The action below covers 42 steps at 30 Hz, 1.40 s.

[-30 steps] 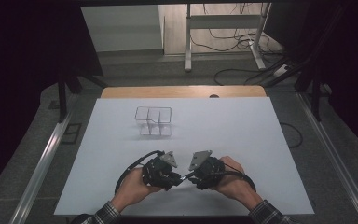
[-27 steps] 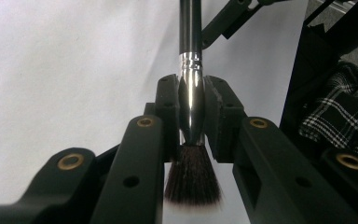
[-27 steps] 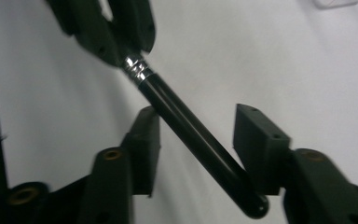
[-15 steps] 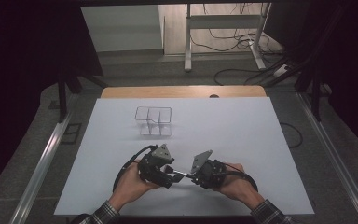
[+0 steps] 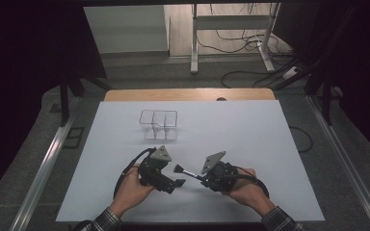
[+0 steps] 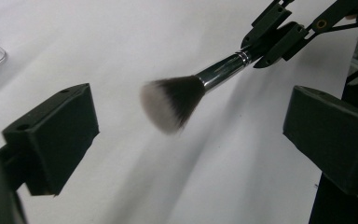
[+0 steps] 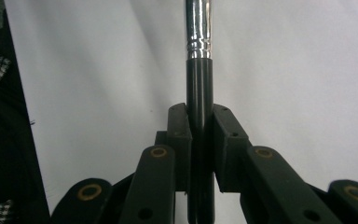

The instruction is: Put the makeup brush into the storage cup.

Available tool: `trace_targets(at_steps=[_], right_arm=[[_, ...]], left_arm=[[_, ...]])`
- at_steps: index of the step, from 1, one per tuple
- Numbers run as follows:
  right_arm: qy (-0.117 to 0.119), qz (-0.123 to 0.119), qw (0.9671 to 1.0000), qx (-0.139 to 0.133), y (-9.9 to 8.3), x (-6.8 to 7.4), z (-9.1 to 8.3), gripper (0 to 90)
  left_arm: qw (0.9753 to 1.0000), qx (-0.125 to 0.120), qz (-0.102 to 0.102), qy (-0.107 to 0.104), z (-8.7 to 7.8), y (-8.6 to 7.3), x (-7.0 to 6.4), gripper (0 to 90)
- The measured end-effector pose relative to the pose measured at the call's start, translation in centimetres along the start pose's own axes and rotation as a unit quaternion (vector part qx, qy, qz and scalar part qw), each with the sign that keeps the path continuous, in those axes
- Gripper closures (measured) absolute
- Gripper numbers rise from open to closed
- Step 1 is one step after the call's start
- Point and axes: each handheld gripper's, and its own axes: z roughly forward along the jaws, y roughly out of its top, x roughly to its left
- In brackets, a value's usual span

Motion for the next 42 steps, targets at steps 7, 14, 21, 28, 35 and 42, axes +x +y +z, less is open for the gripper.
trace_targets(at_steps=[7, 14, 21, 28, 35, 42], right_arm=[[-0.006, 0.016, 0.9999, -0.003, -0.3, -0.2, -0.3, 78.9], [-0.017, 0.031, 0.9993, -0.010, -0.5, -0.4, -0.7, 78.9], [-0.030, 0.047, 0.9983, -0.017, -0.7, -0.6, -1.0, 78.7], [-0.042, 0.063, 0.9966, -0.032, -0.7, -0.7, -1.2, 78.7], [-0.047, 0.075, 0.9952, -0.042, -0.6, -0.5, -1.3, 78.7], [-0.046, 0.082, 0.9941, -0.053, -0.5, -0.3, -1.3, 78.7]], left_arm=[[1.0000, 0.004, 0.005, 0.005, -0.2, -0.6, 0.5, 0.0], [0.9996, 0.021, 0.008, -0.015, -0.1, -1.1, 0.4, 0.0], [0.9997, 0.020, -0.007, -0.015, -0.2, -1.5, 0.4, 0.0], [0.9992, 0.007, -0.024, -0.031, -0.4, -1.7, 0.6, 0.2], [0.9988, 0.008, -0.021, -0.044, -0.1, -1.7, 0.7, 1.2], [0.9985, -0.018, -0.031, -0.042, -0.6, -1.6, 0.9, 0.0]])
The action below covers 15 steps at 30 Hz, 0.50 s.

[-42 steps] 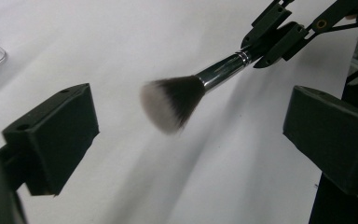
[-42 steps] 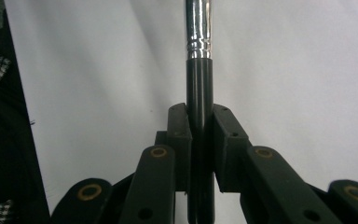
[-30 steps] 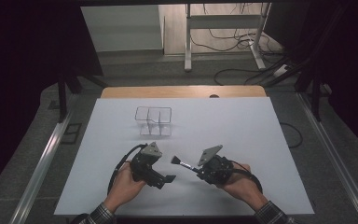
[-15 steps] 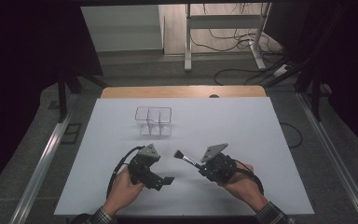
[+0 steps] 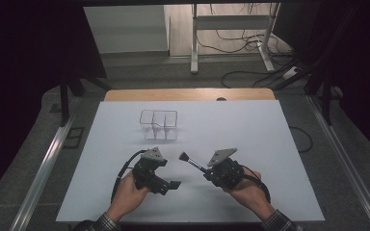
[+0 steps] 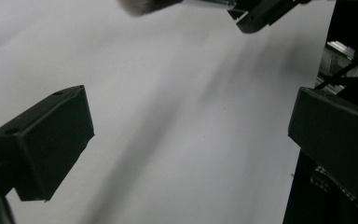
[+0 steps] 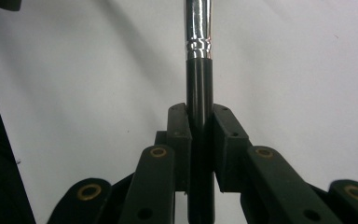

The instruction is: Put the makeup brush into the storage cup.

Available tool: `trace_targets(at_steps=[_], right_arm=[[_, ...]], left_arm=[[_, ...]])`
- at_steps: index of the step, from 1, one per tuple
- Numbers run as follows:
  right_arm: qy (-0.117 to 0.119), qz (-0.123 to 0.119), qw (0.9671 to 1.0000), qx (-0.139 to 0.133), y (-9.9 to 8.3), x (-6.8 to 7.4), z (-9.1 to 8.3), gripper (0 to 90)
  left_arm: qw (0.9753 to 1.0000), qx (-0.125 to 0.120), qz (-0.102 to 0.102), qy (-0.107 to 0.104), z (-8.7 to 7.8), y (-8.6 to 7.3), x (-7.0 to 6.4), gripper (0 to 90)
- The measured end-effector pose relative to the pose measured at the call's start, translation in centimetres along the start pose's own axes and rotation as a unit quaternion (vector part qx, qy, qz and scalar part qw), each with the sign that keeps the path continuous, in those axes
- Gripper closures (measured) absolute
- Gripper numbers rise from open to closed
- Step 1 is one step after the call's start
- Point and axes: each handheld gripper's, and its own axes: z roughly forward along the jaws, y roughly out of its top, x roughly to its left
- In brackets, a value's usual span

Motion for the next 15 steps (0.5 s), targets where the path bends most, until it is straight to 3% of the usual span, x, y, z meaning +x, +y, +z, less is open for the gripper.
trace_targets(at_steps=[3, 8, 15], right_arm=[[0.002, 0.006, 0.9999, -0.007, 0.04, 0.12, 0.02, 78.7], [0.003, 0.008, 0.9998, -0.018, 0.08, 0.33, 0.11, 78.7], [0.005, 0.018, 0.9992, -0.035, 0.21, 0.73, 0.20, 78.7]], left_arm=[[1.0000, -0.005, -0.005, 0.001, 0.01, 0.03, 0.08, 0.0], [0.9991, -0.002, -0.037, -0.019, 0.12, 0.36, 0.26, 0.0], [0.9985, -0.003, -0.052, -0.016, 0.18, 0.98, -0.01, 0.1]])
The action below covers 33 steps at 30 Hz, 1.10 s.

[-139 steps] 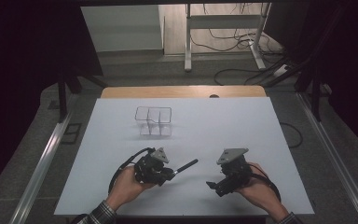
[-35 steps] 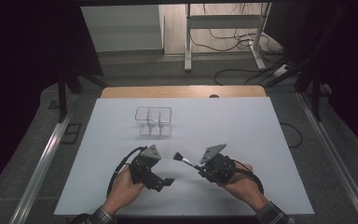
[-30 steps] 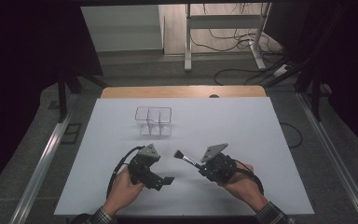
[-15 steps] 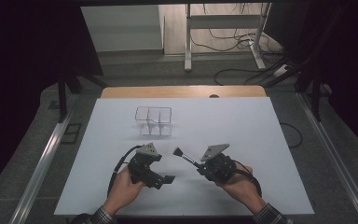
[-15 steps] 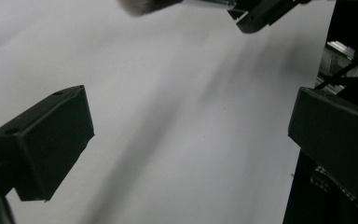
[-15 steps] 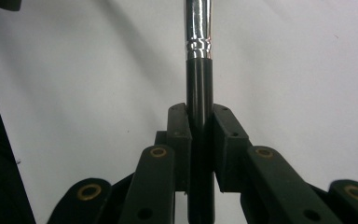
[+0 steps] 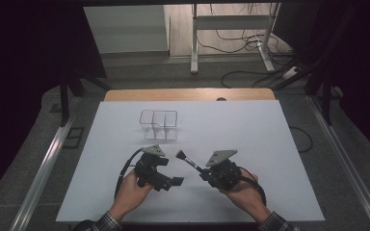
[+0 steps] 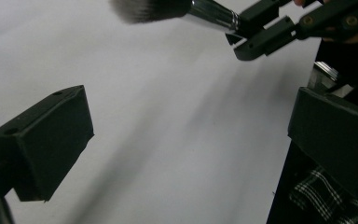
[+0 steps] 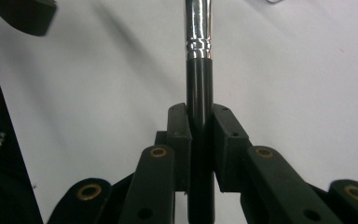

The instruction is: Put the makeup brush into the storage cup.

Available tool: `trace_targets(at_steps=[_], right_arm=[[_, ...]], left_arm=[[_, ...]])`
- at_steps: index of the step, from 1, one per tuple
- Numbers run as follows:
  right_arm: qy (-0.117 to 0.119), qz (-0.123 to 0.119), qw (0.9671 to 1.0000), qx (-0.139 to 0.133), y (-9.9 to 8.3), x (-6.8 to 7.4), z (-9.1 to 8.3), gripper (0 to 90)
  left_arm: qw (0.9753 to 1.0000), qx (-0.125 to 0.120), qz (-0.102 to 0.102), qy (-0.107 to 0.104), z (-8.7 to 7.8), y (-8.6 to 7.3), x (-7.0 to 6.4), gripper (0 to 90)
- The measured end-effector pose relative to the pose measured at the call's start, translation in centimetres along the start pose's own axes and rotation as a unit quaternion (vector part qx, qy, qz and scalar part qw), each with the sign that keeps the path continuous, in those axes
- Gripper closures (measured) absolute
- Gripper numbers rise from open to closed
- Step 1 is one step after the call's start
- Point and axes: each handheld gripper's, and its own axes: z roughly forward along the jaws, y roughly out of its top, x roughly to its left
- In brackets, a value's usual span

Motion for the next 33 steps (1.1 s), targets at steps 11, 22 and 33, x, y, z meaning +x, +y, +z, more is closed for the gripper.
trace_targets(at_steps=[11, 22, 33], right_arm=[[0.001, 0.017, 0.9994, -0.030, 0.2, 0.9, 0.3, 78.7], [0.010, 0.014, 0.9990, -0.042, 0.4, 1.7, 0.8, 78.6], [0.019, 0.011, 0.9987, -0.046, 0.5, 2.1, 1.1, 78.5]], left_arm=[[0.9996, -0.007, -0.019, -0.018, 0.5, 0.8, -0.1, 2.0], [0.9989, -0.016, -0.031, -0.030, 0.8, 1.2, 0.1, 9.1], [0.9971, -0.025, -0.039, -0.060, 0.7, 1.2, 0.3, 32.3]])
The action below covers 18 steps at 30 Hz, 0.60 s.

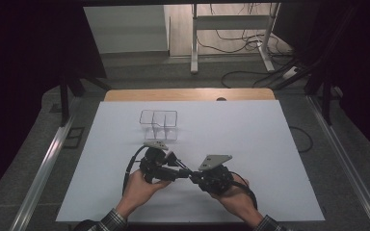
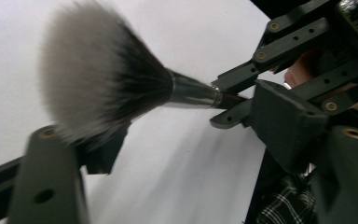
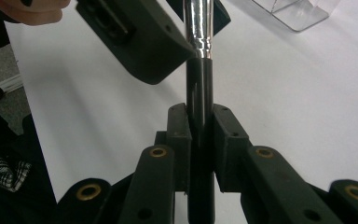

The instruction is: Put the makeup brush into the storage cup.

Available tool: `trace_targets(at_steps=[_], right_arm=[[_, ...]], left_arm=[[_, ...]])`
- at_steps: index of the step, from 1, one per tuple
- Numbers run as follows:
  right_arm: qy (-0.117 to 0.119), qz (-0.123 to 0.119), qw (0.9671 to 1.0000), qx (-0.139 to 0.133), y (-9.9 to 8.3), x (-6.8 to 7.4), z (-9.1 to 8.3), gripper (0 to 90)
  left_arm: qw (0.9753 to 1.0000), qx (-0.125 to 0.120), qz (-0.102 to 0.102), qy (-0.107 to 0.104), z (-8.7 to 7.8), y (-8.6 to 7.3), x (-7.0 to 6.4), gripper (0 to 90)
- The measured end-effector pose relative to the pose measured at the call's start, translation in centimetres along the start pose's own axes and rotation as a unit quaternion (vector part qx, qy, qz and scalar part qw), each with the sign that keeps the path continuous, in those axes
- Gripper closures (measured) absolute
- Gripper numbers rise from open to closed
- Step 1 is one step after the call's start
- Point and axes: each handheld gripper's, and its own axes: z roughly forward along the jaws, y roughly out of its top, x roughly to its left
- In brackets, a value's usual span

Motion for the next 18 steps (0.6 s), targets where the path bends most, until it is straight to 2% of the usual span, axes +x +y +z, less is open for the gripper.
trace_targets(at_steps=[6, 9, 10, 11, 12, 13, 16, 18], right_arm=[[0.010, -0.003, 0.9999, 0.011, -0.1, 0.1, 0.4, 78.1], [0.013, -0.005, 0.9997, 0.018, -0.1, 0.2, 0.6, 78.0], [0.014, -0.009, 0.9995, 0.027, -0.2, 0.2, 0.8, 77.6], [0.014, -0.009, 0.9995, 0.027, -0.2, 0.2, 0.8, 77.6], [0.012, -0.012, 0.9993, 0.035, -0.2, 0.3, 1.0, 77.2], [0.012, -0.014, 0.9991, 0.038, -0.2, 0.3, 1.1, 74.3], [0.011, -0.016, 0.9991, 0.038, -0.1, 0.3, 1.0, 61.6], [0.003, -0.013, 0.9993, 0.035, 0.0, 0.1, 0.9, 50.9]], left_arm=[[0.9995, -0.010, -0.022, -0.020, -0.2, -0.1, 0.5, 45.8], [0.9989, -0.016, -0.031, -0.032, -0.4, -0.3, 0.9, 57.7], [0.9977, -0.023, -0.037, -0.051, -0.5, -0.4, 1.1, 70.9], [0.9948, -0.034, -0.047, -0.083, -0.6, -0.5, 1.4, 70.9], [0.9940, -0.041, -0.052, -0.088, -0.6, -0.5, 1.4, 76.2], [0.9953, -0.035, -0.042, -0.080, -0.8, -0.5, 1.2, 76.5], [0.9944, -0.043, -0.044, -0.086, -1.1, -0.4, 1.2, 76.8], [0.9956, -0.042, -0.037, -0.075, -1.3, -0.3, 1.1, 76.8]])
